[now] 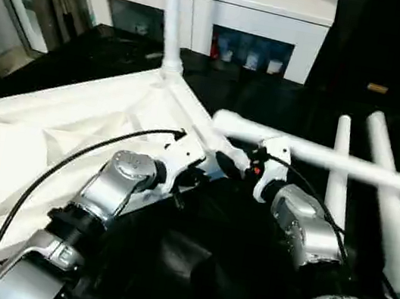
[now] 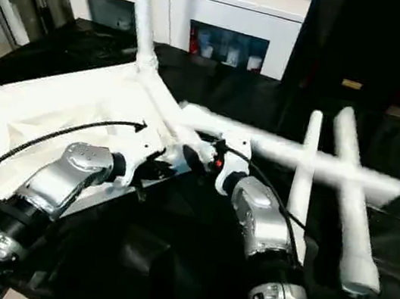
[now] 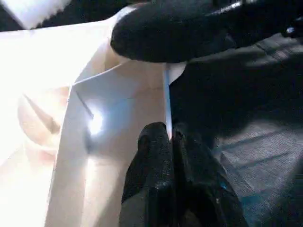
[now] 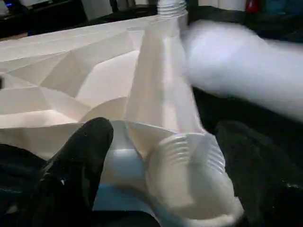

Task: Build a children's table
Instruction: Insert table leg to table base

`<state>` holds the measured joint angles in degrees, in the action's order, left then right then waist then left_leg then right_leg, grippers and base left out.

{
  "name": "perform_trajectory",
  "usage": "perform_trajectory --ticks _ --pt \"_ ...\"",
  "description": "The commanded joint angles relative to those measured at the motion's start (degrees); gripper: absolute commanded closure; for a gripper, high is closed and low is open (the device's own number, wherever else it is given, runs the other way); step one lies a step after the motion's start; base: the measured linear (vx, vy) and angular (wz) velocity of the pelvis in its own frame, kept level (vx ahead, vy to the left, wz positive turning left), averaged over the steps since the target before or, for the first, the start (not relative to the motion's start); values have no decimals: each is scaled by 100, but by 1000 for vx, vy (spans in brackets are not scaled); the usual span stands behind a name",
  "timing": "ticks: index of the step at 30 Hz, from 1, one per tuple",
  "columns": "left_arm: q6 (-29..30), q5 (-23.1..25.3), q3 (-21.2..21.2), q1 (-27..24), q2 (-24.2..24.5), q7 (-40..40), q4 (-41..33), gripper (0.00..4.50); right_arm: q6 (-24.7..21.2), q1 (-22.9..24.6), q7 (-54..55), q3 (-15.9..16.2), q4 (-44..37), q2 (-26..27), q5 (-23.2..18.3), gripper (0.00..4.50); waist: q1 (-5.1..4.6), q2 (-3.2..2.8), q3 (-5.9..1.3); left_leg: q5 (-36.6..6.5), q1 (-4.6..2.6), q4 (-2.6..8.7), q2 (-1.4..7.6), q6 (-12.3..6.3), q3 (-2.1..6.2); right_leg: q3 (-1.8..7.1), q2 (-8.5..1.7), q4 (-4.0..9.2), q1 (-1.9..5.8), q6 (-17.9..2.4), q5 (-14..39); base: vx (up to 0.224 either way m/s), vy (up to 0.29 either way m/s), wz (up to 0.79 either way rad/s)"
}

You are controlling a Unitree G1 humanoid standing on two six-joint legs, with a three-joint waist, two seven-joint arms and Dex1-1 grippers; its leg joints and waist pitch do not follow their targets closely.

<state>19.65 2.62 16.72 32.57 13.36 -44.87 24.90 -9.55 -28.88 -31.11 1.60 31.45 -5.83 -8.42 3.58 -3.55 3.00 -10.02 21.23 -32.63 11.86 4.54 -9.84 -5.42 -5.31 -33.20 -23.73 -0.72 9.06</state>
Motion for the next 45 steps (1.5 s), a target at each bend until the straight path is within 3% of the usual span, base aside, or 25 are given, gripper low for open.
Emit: perform_trajectory --ticks 1,7,8,13,15,17,22,29,38,40,45 --pt "-125 -32 49 -34 53 -88 -175 450 -104 143 -54 109 -175 12 28 60 7 37 -453 -685 -25 277 84 -476 -16 247 -262 242 399 -1395 459 0 0 0" --pt "-678 -12 182 -123 237 -451 -203 450 -123 371 -31 213 -379 90 58 60 5 22 -440 -849 -30 289 78 -404 -7 248 -264 276 397 -1308 714 0 0 0" --pt "-875 -2 239 -154 289 -581 -198 450 -139 378 -23 215 -411 96 56 60 6 -13 -440 -894 -40 291 81 -369 -8 250 -264 274 389 -1300 767 0 0 0" --pt "-1619 17 529 -325 569 -1220 -277 450 -198 404 11 217 -556 90 41 60 10 -13 -447 -887 -36 296 80 -309 10 251 -267 263 397 -1263 714 0 0 0" --pt "-1701 3 588 -374 636 -1375 -323 450 -213 413 19 215 -595 81 34 60 18 -12 -451 -920 -69 295 94 -284 -1 260 -261 258 373 -1276 712 0 0 0" --pt "-1855 -243 632 -505 723 -1879 -509 450 -244 446 32 212 -676 53 23 60 25 -4 -447 -888 -51 299 102 -264 -8 269 -264 232 383 -1317 628 0 0 0" --pt "-2118 -420 734 -614 890 -2385 -615 450 -268 485 54 226 -747 38 34 60 69 -11 -428 -1074 -82 308 105 -193 -24 284 -264 251 354 -1279 866 0 0 0" --pt "-2632 -189 665 -494 972 -2285 -159 450 -299 503 80 232 -802 4 35 60 83 -8 -394 -1495 -96 328 79 2 -21 301 -269 338 332 -967 1700 0 0 0" --pt "-3031 -120 472 -344 1002 -1992 181 450 -318 555 117 254 -895 -23 41 60 52 0 -399 -1503 -79 333 79 20 -3 292 -257 345 328 -886 1859 0 0 0" --pt "-3128 -321 261 -254 1020 -2046 341 405 -353 567 133 266 -973 -33 37 53 48 13 -403 -1444 -65 329 70 10 -1 291 -255 338 339 -873 1816 0 0 0" --pt "-3001 -560 102 -328 1153 -2217 92 358 -430 595 246 243 -1234 -99 84 53 -1 6 -418 -1355 -58 324 76 -4 2 286 -252 303 343 -988 1611 0 0 0"
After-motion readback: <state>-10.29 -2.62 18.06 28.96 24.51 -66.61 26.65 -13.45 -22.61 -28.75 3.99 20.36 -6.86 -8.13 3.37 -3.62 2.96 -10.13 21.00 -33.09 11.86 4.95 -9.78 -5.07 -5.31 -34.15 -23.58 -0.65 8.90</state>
